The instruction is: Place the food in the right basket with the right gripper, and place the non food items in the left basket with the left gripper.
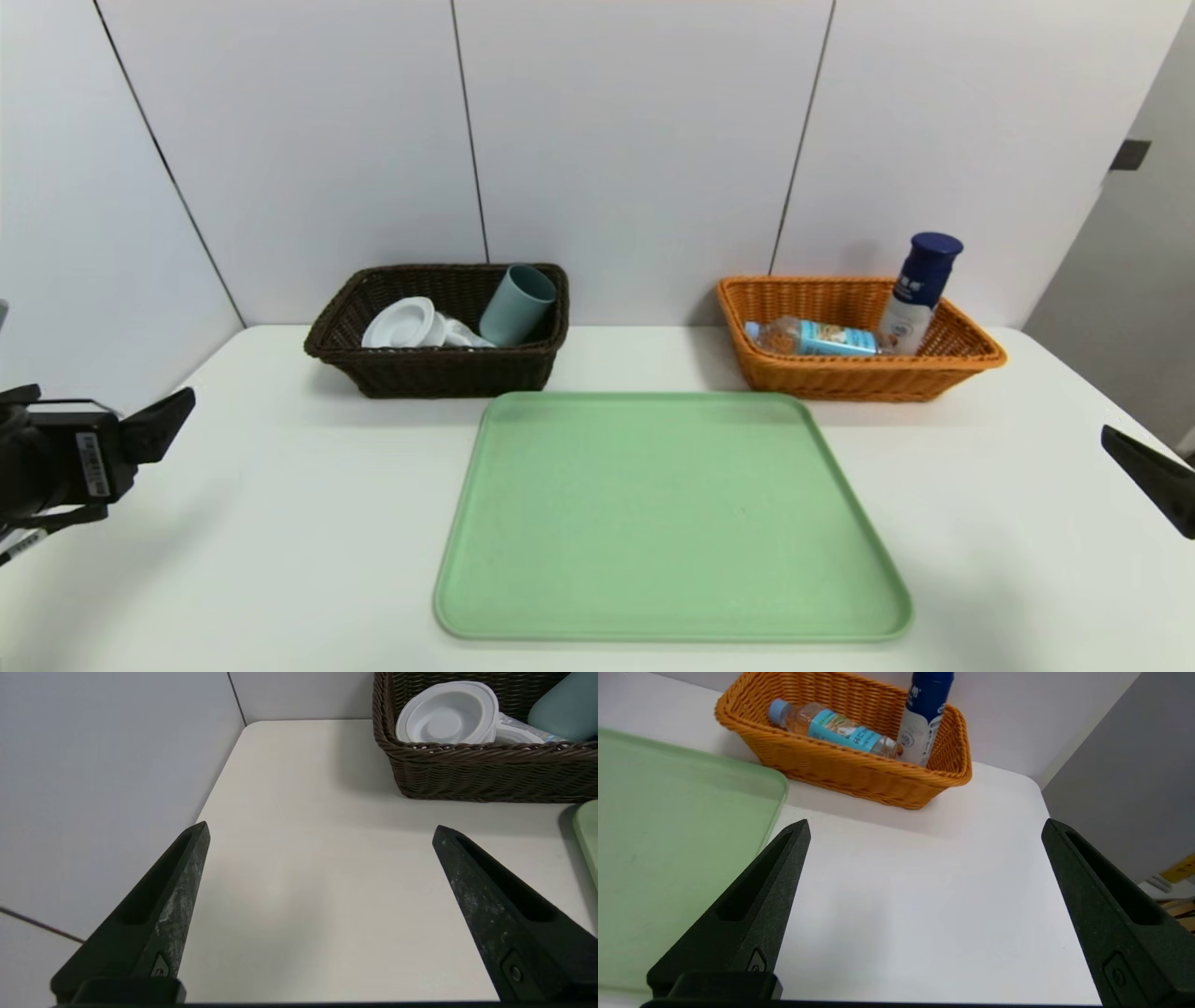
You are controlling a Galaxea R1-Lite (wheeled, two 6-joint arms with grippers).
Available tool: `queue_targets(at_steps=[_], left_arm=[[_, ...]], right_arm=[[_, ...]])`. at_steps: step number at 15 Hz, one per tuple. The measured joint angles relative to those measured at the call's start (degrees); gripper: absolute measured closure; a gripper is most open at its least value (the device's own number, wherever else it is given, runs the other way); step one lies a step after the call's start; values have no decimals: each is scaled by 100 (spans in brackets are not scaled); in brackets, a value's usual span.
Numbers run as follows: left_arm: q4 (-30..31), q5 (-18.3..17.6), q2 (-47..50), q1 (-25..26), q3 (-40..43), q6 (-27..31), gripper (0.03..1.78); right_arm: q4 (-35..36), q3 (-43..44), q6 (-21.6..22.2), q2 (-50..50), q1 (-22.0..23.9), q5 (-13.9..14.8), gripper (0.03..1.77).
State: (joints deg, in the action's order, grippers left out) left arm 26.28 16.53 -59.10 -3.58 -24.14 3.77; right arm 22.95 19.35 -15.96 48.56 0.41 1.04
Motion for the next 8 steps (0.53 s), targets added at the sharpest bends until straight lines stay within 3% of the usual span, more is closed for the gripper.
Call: queue_targets(at_steps=[4,8], left_arm=[[-44,-9,1001,4,981,-300,12],[-43,-33,1916,15,1679,-367,12]], right_arm=[[-358,-521,4,-870,236,-119,9],[-1375,-739,33,-2031,473,-610,9]])
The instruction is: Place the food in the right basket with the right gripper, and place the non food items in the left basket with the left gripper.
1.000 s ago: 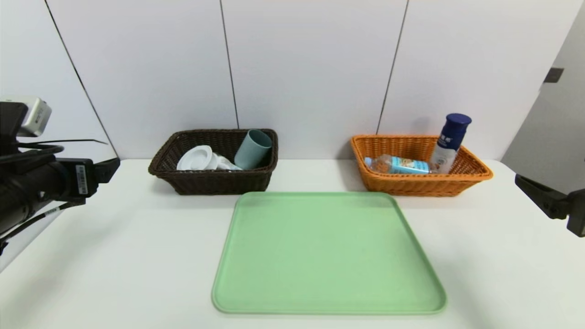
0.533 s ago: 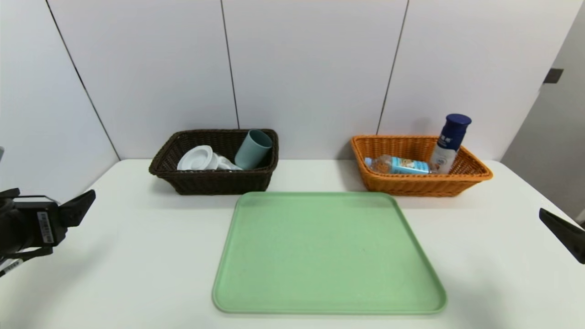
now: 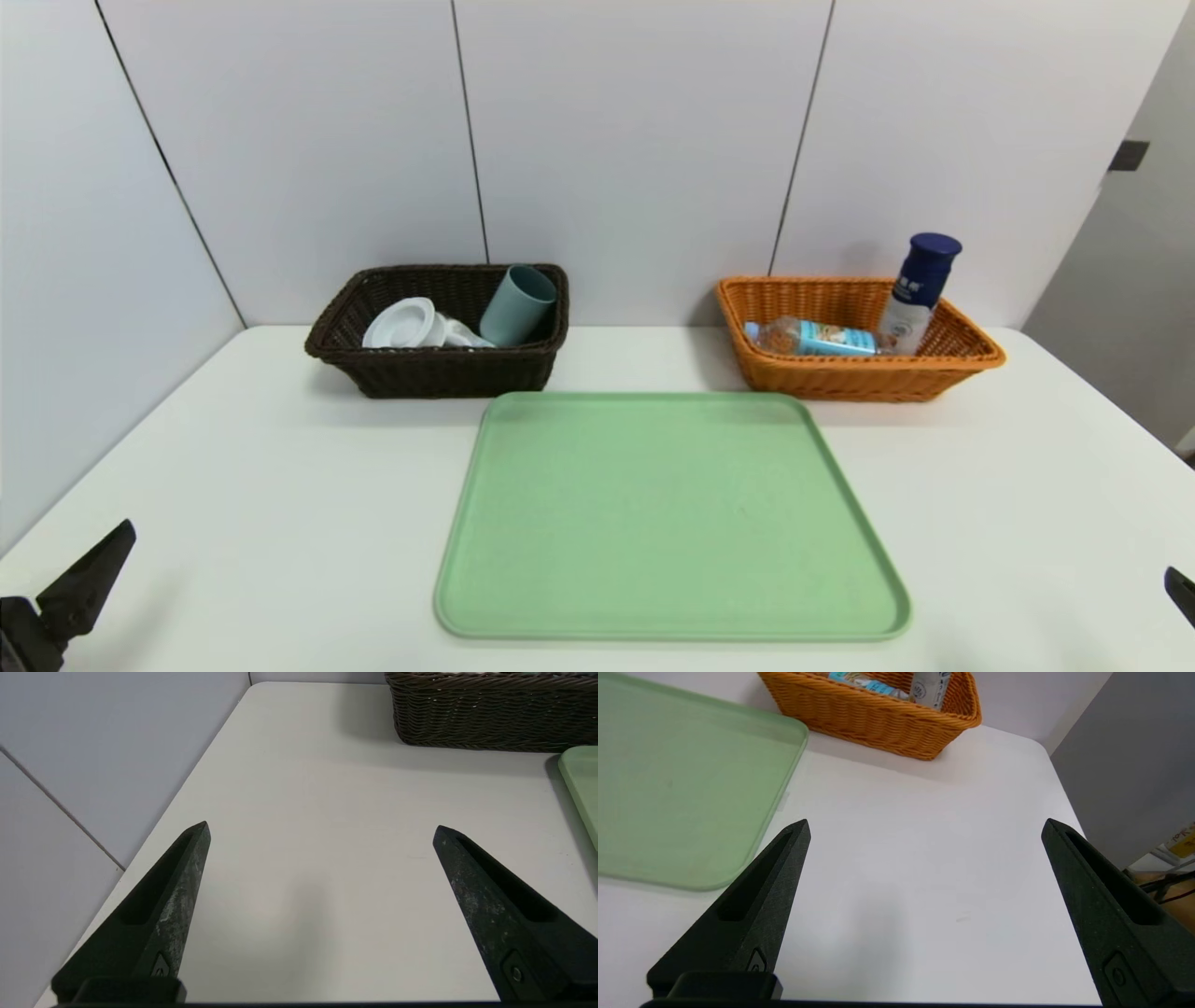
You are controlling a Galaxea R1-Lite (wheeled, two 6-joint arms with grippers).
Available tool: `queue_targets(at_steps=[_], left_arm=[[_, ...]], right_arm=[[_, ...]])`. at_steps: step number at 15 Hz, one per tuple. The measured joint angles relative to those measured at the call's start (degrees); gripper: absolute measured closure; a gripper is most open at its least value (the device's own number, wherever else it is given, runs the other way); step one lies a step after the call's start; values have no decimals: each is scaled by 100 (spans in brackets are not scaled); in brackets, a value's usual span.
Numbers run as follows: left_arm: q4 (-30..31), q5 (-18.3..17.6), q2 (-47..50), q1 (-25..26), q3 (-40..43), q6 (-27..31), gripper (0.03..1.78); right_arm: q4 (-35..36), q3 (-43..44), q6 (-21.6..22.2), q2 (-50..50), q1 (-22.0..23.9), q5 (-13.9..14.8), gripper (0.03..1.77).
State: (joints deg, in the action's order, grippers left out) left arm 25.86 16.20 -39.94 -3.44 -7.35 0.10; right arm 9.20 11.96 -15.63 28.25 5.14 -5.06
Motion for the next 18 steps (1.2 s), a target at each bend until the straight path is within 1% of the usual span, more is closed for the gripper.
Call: queue_targets(at_steps=[2,3,6,7,9,10,11,12,13,14,17,18], left_arm=[[2,-16,339,0,91,-15,12],[0,-48,496,0,127,-21,12],[-133,-116,909,0,206,-26,12],[-266,-116,1031,0,215,-26,12],[-563,-118,1274,0,184,-32,12],[-651,-121,1359,0,184,-40,12],[-660,-118,1429,2,187,-89,12],[-686,-118,1484,6,190,-126,12],[-761,-118,1535,9,188,-148,12],[-775,-122,1577,9,179,-155,12],[-822,-206,1770,11,182,-150,12],[-940,-254,1899,11,187,-150,12]], right_arm=[[-742,66,17,-610,33,-284,9],[-995,166,52,-811,39,-439,9],[-1231,680,271,-1102,39,-863,9],[-1446,936,332,-1146,30,-933,9],[-2102,1552,386,-1196,-79,-968,9],[-2499,1797,408,-1220,-286,-948,9],[-2778,1929,428,-1248,-501,-866,9],[-2918,1998,458,-1281,-644,-695,9],[-2915,2004,477,-1306,-696,-560,9],[-2896,1981,477,-1340,-718,-535,9],[-2896,1792,474,-1576,-651,-544,9],[-2896,1701,477,-1712,-611,-555,9]])
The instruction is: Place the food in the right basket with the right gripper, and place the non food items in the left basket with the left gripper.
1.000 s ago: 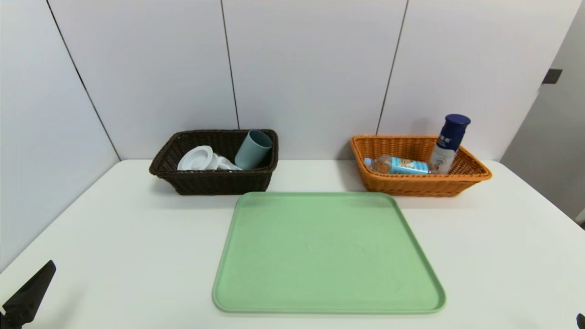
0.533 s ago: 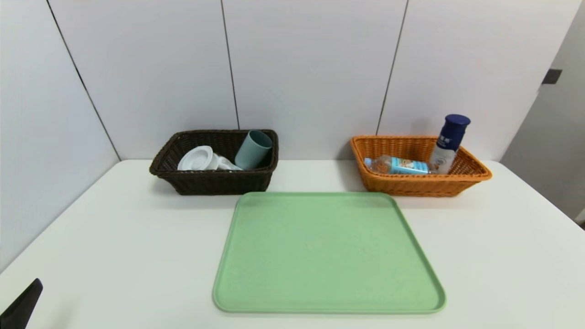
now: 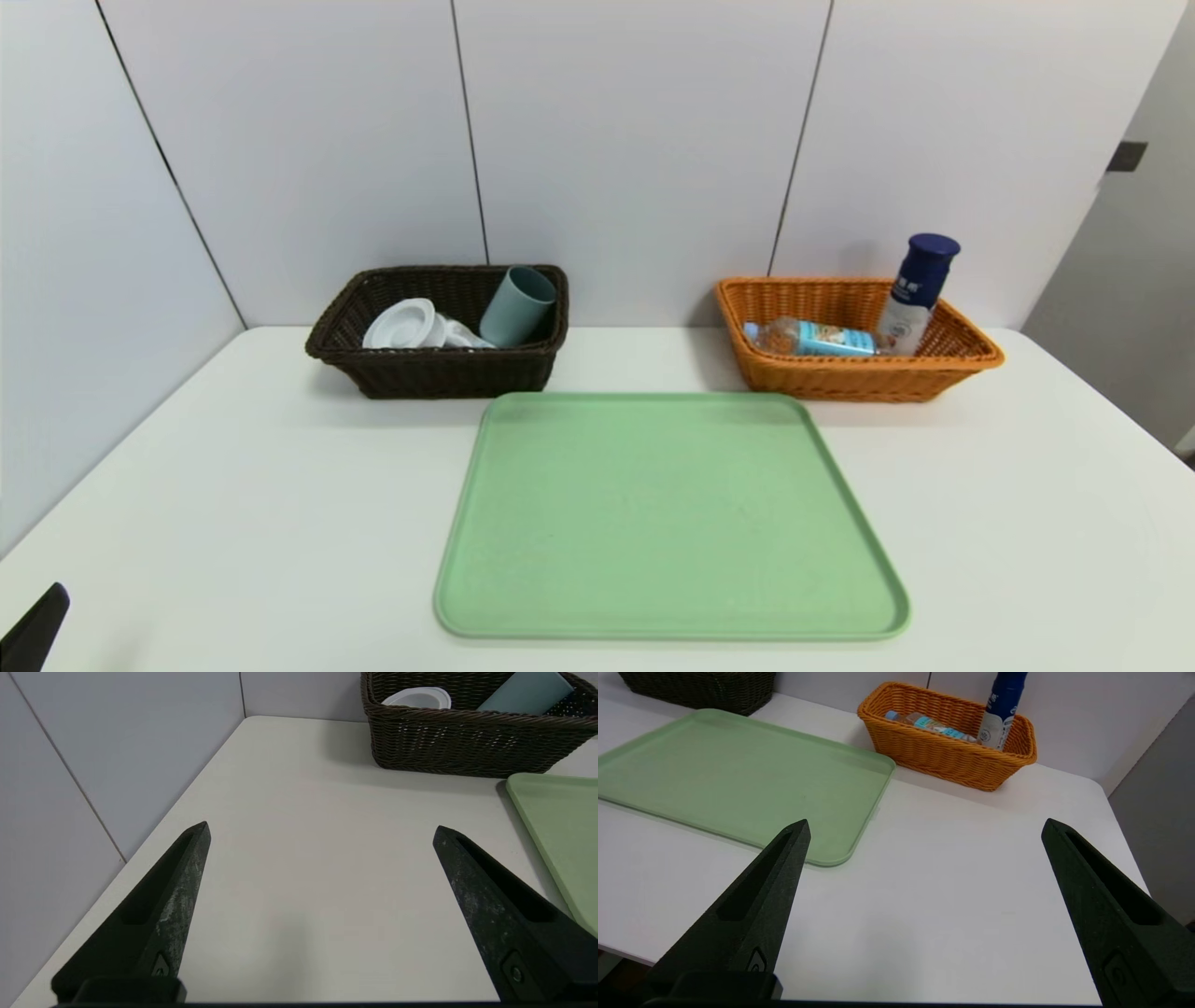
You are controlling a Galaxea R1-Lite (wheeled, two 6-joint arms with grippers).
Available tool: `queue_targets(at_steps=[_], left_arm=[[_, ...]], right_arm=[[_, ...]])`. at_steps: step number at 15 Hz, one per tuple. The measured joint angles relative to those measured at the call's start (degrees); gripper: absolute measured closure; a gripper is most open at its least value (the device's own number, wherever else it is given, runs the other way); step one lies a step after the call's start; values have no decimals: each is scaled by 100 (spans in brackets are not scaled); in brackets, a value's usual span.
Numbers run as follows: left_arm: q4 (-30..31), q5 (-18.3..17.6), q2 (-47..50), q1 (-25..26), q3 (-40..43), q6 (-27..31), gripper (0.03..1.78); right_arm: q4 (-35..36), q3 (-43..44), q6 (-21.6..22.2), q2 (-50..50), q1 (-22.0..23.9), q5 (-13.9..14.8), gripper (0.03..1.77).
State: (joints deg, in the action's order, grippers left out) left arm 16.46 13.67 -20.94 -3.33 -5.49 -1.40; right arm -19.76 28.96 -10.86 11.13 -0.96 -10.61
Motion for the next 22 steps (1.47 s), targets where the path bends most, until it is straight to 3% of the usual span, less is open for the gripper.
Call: queue_targets(at_steps=[3,8,13,15,18,22], left_arm=[[-469,-179,438,24,-5,-2,12],[-627,-217,827,121,-134,6,12],[-1847,-210,1517,282,-485,-11,12],[-2072,-223,1822,295,-488,26,12],[-1651,-358,2029,297,-413,80,12],[-443,-733,2092,297,41,879,12]], right_arm=[[-38,-276,-2,-479,69,-37,9],[-96,-372,1,-942,89,-59,9],[-113,-374,-2,-1064,94,-74,9],[-68,-378,0,-1102,94,-110,9],[185,-416,15,-1120,94,-234,9],[1477,-857,1,-1120,91,-185,9]])
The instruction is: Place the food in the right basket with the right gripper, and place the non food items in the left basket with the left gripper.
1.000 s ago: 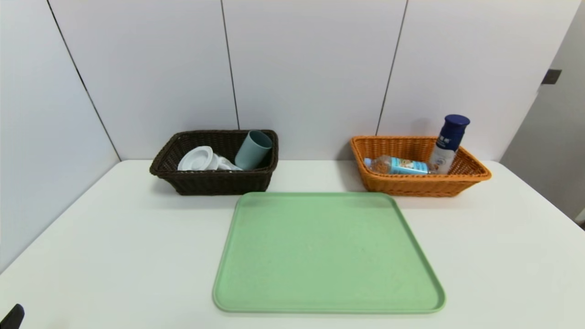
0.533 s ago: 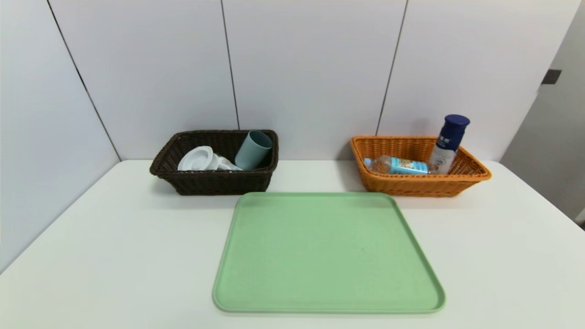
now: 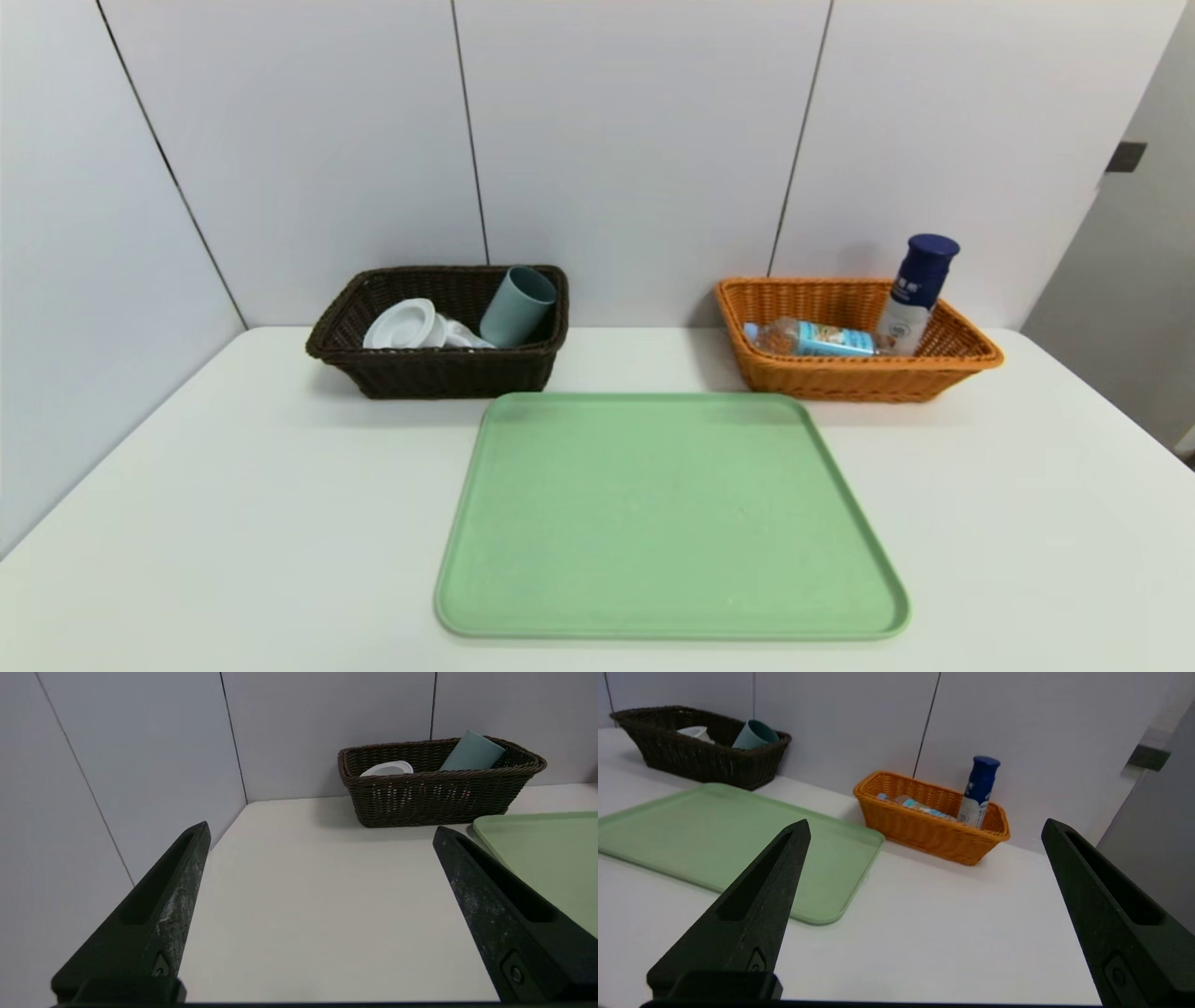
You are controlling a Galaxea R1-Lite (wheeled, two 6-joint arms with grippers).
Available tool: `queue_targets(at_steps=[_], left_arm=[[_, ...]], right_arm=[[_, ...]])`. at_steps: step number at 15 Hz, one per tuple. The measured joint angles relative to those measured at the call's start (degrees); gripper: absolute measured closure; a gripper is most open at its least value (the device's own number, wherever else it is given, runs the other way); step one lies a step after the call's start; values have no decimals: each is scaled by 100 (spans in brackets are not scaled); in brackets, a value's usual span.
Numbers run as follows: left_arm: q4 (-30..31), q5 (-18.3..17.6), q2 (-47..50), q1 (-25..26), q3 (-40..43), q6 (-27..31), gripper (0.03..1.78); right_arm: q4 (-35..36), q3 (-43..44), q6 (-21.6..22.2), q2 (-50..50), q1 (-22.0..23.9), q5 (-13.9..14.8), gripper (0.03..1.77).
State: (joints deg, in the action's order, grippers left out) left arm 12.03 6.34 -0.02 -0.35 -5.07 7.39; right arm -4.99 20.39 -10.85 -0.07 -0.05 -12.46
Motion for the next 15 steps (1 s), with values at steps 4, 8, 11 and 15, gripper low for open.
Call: queue_targets(at_steps=[4,8,11,15], left_arm=[[583,-74,5,-2,472,127,12],[527,-312,7,0,505,126,12],[83,-336,7,0,507,74,12],[-606,-519,10,2,507,95,12]], right_arm=[[1096,-764,-83,0,2,213,9],[1940,-1517,-163,0,5,221,9],[1913,-1910,-297,0,5,227,9],[1270,-2029,-306,0,5,491,9]])
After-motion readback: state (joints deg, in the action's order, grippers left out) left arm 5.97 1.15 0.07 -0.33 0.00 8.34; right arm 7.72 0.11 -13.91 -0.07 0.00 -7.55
